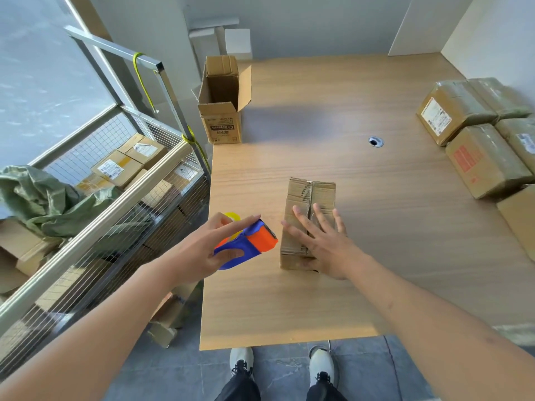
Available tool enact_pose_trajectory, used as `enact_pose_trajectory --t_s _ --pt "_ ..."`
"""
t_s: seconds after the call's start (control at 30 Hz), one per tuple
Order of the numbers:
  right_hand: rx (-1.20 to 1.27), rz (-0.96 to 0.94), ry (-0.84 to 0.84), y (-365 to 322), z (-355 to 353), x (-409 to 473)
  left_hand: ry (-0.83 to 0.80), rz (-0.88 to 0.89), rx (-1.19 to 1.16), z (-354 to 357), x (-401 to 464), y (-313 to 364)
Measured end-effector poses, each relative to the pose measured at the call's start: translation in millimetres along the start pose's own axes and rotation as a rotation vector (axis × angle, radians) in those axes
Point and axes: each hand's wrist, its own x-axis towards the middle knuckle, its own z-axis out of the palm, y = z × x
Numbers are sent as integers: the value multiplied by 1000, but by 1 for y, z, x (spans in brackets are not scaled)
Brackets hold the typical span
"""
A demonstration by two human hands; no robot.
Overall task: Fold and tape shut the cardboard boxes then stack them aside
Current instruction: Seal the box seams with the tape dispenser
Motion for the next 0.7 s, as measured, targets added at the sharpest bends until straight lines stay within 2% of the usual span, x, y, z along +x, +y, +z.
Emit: enact_pose_trajectory --t_s 0.17,0.23,0.3,0.37,0.43,0.47,0.7 --pt "-31 -60 -15 17 -5 6 41 6 -14 12 2 19" --pt "61 -111 -12 23 -11 4 54 4 -23 11 3 27" --pt "319 -129 115 22 -20 -1 73 2 -23 9 3 34" --pt "787 -90 302 12 -36 -8 90 9 -11 6 2 42" --pt "1257 -85 333 1 -55 -16 91 16 -1 3 1 50" --pt "1358 -96 313 -4 -65 -21 92 22 2 2 1 54" --pt "1424 -145 281 -6 -97 -45 107 84 23 -5 1 84"
